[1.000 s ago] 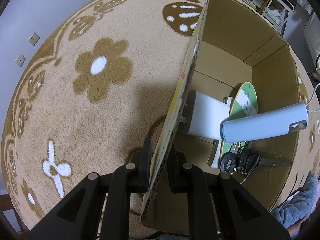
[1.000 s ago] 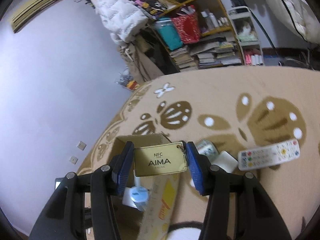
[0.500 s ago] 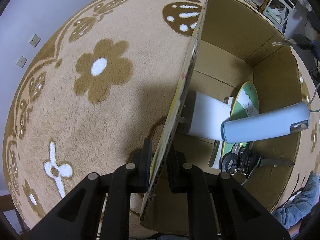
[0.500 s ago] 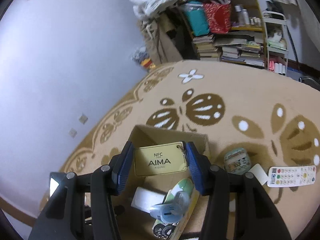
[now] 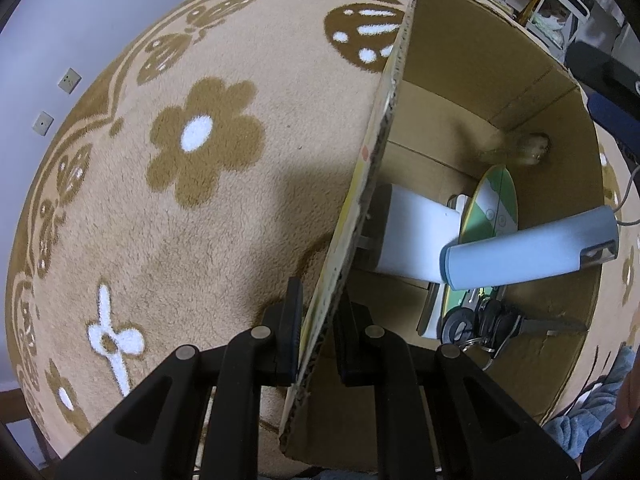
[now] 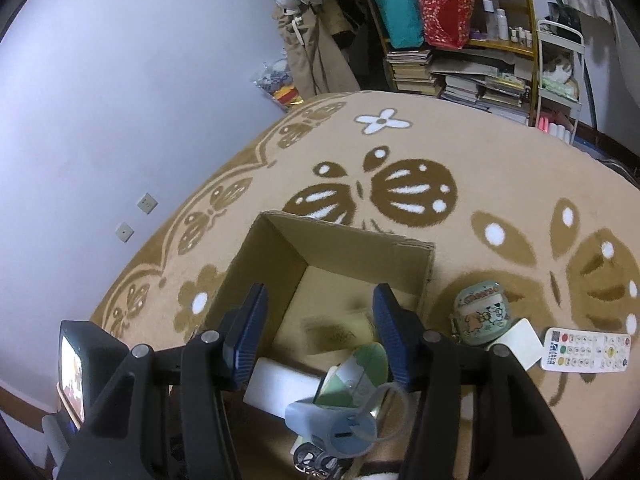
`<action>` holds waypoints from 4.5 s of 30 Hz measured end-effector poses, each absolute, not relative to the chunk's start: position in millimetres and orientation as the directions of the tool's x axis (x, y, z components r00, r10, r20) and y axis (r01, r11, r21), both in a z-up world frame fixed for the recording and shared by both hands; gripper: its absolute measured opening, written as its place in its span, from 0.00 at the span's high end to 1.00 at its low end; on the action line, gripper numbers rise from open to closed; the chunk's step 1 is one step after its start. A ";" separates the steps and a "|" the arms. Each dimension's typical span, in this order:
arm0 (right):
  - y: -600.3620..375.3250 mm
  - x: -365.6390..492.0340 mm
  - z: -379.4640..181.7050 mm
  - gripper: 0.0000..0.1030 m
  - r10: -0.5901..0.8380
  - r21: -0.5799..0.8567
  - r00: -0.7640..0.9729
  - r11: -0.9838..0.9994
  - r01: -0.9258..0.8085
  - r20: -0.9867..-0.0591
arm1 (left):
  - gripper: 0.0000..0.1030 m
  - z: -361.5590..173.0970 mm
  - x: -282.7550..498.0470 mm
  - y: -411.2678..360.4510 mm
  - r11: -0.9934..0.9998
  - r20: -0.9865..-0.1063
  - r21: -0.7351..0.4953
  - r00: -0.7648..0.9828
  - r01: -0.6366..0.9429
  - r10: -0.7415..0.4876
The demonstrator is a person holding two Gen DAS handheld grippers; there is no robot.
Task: Organize rigid objects
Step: 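Carry the AIMA tag over the box and drop it in, then move the right tool to the white remote and grasp it, then carry the white remote over the box and release it inside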
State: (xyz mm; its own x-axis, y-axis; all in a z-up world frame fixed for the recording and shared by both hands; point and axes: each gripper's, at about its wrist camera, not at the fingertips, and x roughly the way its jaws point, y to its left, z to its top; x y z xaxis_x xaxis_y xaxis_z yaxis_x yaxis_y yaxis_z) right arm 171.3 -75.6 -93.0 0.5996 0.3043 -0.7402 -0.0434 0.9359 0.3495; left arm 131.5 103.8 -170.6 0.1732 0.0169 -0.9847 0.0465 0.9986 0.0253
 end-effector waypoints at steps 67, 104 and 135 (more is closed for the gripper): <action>-246.7 160.6 -200.8 0.06 -0.327 -0.134 0.378 0.880 0.456 -0.866 | 0.87 -167.9 136.0 89.5 0.995 -0.977 0.084 0.201 0.045 0.074; -209.3 146.1 -168.6 0.57 -0.138 0.111 0.467 0.878 0.466 -0.873 | 0.87 -177.9 136.7 89.7 0.994 -0.982 0.098 0.168 0.053 0.088; -106.1 152.2 -88.6 0.57 0.282 0.417 0.716 0.909 0.014 -0.638 | 0.87 -176.9 136.1 90.1 0.994 -0.982 0.096 0.170 0.051 0.086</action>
State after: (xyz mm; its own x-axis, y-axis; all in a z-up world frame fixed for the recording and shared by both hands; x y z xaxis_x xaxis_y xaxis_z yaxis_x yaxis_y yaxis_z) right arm 152.2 -106.1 -88.6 0.7162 0.2822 -0.6383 0.0138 0.9087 0.4172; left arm 136.1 90.1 -176.9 0.1700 0.0860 -0.9817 0.0514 0.9941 0.0960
